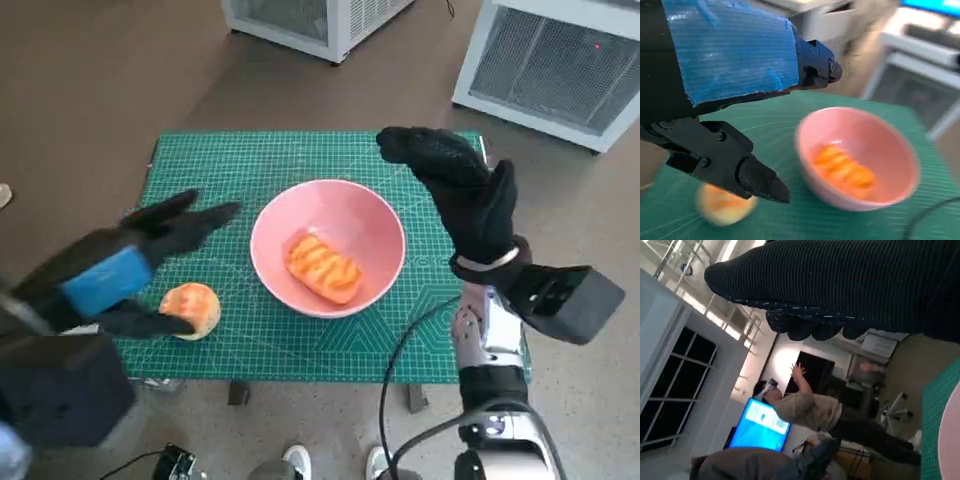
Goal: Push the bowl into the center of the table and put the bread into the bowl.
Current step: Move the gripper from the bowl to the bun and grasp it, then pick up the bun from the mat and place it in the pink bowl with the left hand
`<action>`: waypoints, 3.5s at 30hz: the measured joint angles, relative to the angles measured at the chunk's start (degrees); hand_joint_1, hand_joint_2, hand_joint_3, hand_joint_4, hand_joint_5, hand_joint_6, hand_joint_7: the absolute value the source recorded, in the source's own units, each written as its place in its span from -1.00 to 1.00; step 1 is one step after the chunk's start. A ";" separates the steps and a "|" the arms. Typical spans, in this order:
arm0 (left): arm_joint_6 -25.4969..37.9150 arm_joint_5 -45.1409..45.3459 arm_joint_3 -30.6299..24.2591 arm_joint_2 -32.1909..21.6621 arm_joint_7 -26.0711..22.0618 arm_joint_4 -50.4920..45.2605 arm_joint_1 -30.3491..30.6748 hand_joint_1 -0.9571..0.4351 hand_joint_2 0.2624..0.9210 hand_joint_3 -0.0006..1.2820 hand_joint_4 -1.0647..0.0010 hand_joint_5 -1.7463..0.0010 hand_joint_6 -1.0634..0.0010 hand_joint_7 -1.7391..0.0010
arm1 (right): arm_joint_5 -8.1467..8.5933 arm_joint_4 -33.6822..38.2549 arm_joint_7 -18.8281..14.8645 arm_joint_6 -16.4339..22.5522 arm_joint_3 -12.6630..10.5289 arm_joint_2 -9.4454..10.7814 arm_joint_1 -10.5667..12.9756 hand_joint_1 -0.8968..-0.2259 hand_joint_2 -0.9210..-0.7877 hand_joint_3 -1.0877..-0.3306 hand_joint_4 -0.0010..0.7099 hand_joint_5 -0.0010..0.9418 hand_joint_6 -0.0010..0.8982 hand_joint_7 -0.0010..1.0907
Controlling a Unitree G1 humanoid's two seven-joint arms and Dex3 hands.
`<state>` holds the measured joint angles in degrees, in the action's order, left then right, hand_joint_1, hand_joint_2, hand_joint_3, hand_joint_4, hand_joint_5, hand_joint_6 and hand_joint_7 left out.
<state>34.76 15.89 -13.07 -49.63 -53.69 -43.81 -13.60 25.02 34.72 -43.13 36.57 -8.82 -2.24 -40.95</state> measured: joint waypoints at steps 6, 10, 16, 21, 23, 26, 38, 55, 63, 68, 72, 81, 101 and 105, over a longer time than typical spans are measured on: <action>1.49 -0.15 -0.18 -2.51 0.01 -0.90 3.31 0.48 0.57 -0.98 1.00 1.00 0.69 0.99 | 0.00 1.40 -0.43 0.00 -0.13 0.15 -0.62 -0.48 -1.00 0.00 -0.47 -0.99 -1.00 0.18; 2.23 -0.26 0.17 -3.40 0.17 -1.39 4.86 0.47 0.57 -0.98 1.00 1.00 0.69 0.99 | 0.01 1.96 -0.83 -0.01 -0.23 0.13 -0.94 -0.48 -1.00 0.00 -0.47 -0.99 -1.00 0.18; 3.00 0.16 3.49 -3.76 2.03 -1.26 6.01 0.49 0.59 -0.98 0.94 0.99 0.66 0.99 | 0.00 2.48 -1.13 -0.03 -0.28 0.07 -1.12 -0.49 -1.00 0.00 -0.47 -0.99 -1.00 0.18; 2.89 1.08 8.13 -3.72 4.21 0.95 6.11 0.51 0.60 -0.98 0.87 0.98 0.61 0.98 | 0.00 2.62 -1.40 -0.05 -0.26 0.06 -1.18 -0.50 -1.00 0.00 -0.47 -0.99 -1.00 0.19; 2.86 1.67 9.68 -3.72 5.06 2.38 6.06 0.52 0.60 -0.97 0.85 0.98 0.59 0.98 | 0.00 2.67 -1.49 -0.06 -0.28 0.04 -1.20 -0.50 -1.00 0.00 -0.47 -0.99 -1.00 0.19; 2.89 2.39 11.97 -3.68 6.25 4.64 5.77 0.51 0.61 -0.97 0.82 0.98 0.57 0.98 | 0.00 2.73 -1.76 -0.08 -0.33 -0.05 -1.24 -0.50 -1.00 0.00 -0.47 -0.99 -1.00 0.19; 3.57 9.64 21.99 -0.68 12.35 14.38 3.15 0.44 0.63 -0.97 0.70 0.98 0.44 0.97 | 0.04 2.61 -2.38 -0.63 -0.74 -0.52 -1.31 -0.49 -1.00 -0.01 -0.47 -1.00 -1.00 0.19; 4.30 20.52 29.93 3.46 17.95 27.74 -0.97 0.53 0.77 -0.93 -0.21 0.89 -0.19 0.92 | 0.06 1.49 -2.56 -1.11 -1.09 -0.70 -1.23 -0.49 -1.00 -0.01 -0.47 -1.00 -1.00 0.18; 2.23 22.12 30.05 4.72 20.73 31.57 -1.06 0.45 0.95 -0.85 -0.33 -0.30 -0.14 -0.06 | 0.05 1.36 -2.56 -1.11 -1.10 -0.76 -1.10 -0.49 -1.00 -0.01 -0.47 -1.00 -1.00 0.18; -0.18 22.05 29.66 4.74 21.73 32.52 -0.88 0.39 0.88 -0.85 -0.45 -0.31 -0.21 -0.21 | 0.04 1.36 -2.53 -1.08 -1.11 -0.75 -1.07 -0.49 -1.00 -0.01 -0.47 -1.00 -1.00 0.18; -2.81 21.83 29.00 4.74 22.17 33.49 -0.62 0.38 0.83 -0.84 -0.49 -0.22 -0.25 -0.29 | 0.03 1.36 -2.43 -1.05 -1.11 -0.67 -0.99 -0.48 -1.00 -0.01 -0.47 -1.00 -1.00 0.18; -6.98 21.26 27.22 4.73 22.28 34.40 -0.25 0.38 0.81 -0.83 -0.49 -0.19 -0.29 -0.31 | 0.01 1.36 -2.36 -0.90 -1.09 -0.37 -0.94 -0.47 -1.00 0.00 -0.47 -1.00 -1.00 0.18; -5.42 18.55 17.18 4.91 20.07 24.07 -4.33 0.38 0.81 -0.83 -0.45 -0.28 -0.36 -0.20 | -0.03 1.41 -2.36 -0.59 -1.09 -0.24 -0.89 -0.46 -1.00 -0.01 -0.48 -1.00 -1.00 0.12; -5.36 17.64 15.91 5.23 20.08 21.42 -5.82 0.38 0.82 -0.84 -0.45 -0.26 -0.35 -0.21 | -0.03 1.41 -2.36 -0.58 -1.10 -0.25 -0.87 -0.47 -1.00 -0.01 -0.48 -1.00 -1.00 0.12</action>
<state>29.40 33.53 2.85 -44.40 -33.61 -22.39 -19.42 24.99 36.13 -45.49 35.99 -9.91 -2.48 -41.82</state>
